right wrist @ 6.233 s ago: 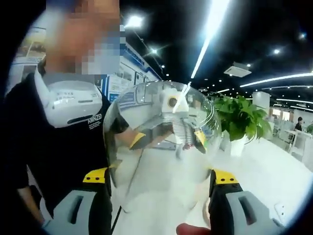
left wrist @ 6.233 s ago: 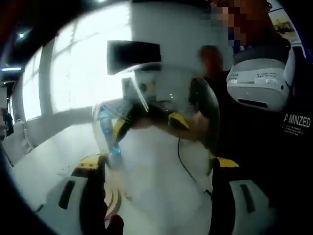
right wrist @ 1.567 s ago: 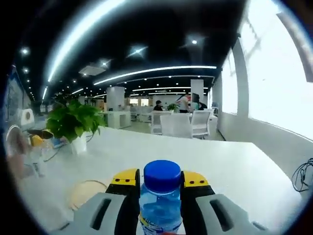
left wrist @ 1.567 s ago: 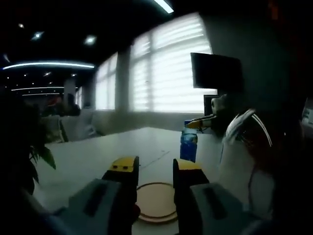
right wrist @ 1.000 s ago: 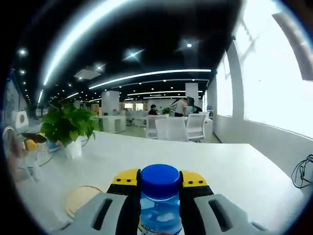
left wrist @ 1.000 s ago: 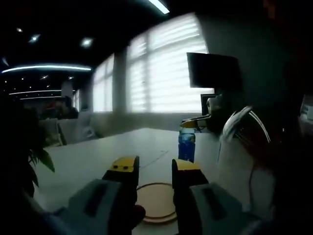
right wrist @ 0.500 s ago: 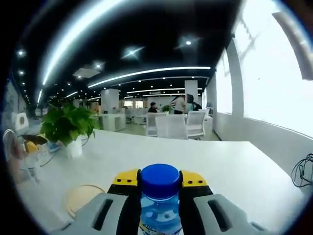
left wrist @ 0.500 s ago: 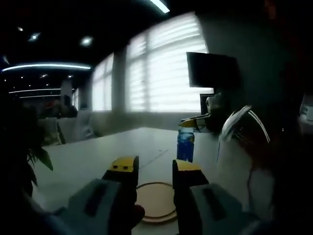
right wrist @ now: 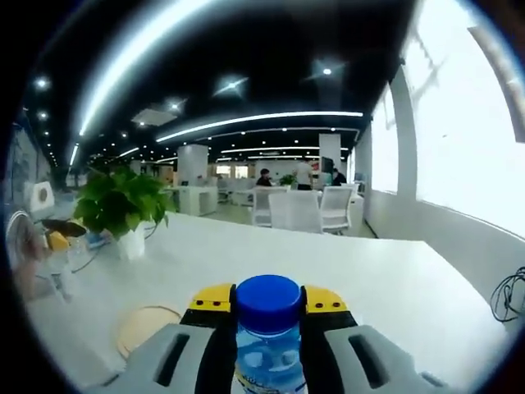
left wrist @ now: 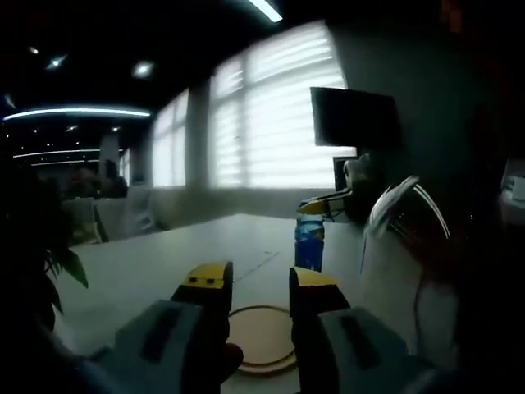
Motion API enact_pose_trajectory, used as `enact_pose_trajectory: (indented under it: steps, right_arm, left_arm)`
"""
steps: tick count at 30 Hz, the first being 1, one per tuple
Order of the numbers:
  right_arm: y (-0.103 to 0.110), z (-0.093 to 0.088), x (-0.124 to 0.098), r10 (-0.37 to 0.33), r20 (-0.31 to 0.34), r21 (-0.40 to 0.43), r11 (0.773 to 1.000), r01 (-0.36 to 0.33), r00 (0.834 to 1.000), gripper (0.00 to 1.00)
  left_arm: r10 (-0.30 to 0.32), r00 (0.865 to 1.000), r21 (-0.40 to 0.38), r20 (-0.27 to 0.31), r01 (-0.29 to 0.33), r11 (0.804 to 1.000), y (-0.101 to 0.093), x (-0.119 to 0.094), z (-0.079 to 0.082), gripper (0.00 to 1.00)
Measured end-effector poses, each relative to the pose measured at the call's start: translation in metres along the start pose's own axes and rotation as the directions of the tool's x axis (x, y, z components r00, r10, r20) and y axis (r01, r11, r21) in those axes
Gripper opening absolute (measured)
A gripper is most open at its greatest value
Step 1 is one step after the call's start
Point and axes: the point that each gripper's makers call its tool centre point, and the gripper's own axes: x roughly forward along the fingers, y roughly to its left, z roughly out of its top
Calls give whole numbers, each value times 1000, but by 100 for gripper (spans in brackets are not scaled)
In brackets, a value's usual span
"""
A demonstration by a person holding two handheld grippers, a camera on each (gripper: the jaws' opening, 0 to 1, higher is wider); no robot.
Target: Open the cover put in the Mizone put the cover back on
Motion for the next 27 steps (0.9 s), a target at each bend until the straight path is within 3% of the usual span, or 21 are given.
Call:
enact_pose_trajectory:
  steps: [5,14,20,27]
  right_arm:
    - [1,-1,-2,-5,-13,1,1000,5,1000,21]
    - [25,-1,1,61,-18,27,998,-60,998,21]
    - [43,1,4,72,-21,-22,997,-72,997,22]
    - [48,2,4,75,-34,-54,996,-77,997,21]
  left_arm:
    - [-1,1000,-1,-2,1,1000,0,0,-1,21]
    - [-7,1000,2,-13,7,1000,-1,2,-5,21]
    - [7,1000,8,-2,-7,1000,2,1,-1,21]
    - [9,1000,21,13,-9,1000,2,-4,6,21]
